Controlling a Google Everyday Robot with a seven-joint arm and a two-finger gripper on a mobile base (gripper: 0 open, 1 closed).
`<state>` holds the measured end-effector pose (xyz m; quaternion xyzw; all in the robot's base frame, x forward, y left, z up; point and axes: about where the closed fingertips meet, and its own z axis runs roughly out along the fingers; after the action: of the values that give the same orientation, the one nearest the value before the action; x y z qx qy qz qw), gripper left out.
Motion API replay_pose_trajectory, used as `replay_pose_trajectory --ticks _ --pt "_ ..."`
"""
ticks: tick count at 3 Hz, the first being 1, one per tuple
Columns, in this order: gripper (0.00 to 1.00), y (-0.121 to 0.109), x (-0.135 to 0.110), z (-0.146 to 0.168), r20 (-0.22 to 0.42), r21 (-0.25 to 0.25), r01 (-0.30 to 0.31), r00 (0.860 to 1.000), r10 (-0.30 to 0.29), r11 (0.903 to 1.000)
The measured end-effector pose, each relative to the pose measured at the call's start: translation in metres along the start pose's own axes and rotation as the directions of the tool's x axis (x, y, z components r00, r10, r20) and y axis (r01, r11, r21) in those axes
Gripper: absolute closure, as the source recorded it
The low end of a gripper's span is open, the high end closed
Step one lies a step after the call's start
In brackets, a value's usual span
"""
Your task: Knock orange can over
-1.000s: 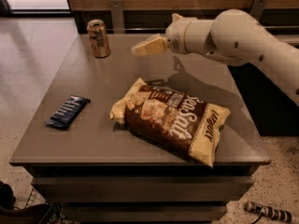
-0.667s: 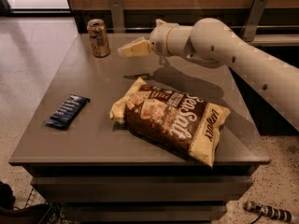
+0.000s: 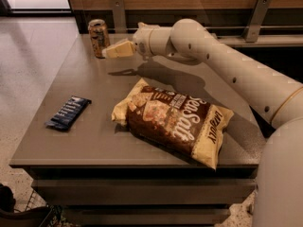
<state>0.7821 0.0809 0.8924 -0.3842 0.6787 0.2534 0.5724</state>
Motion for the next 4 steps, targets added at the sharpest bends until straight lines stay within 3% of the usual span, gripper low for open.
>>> replay_pose_trajectory --ticks 3,4 --pt "0.0 0.019 -0.021 0.075 0.071 -0.103 -0.009 0.997 0.016 0.9947" --pt "0.12 0.028 -0.015 0.09 0.088 -0.112 -0.028 0.995 0.038 0.9933"
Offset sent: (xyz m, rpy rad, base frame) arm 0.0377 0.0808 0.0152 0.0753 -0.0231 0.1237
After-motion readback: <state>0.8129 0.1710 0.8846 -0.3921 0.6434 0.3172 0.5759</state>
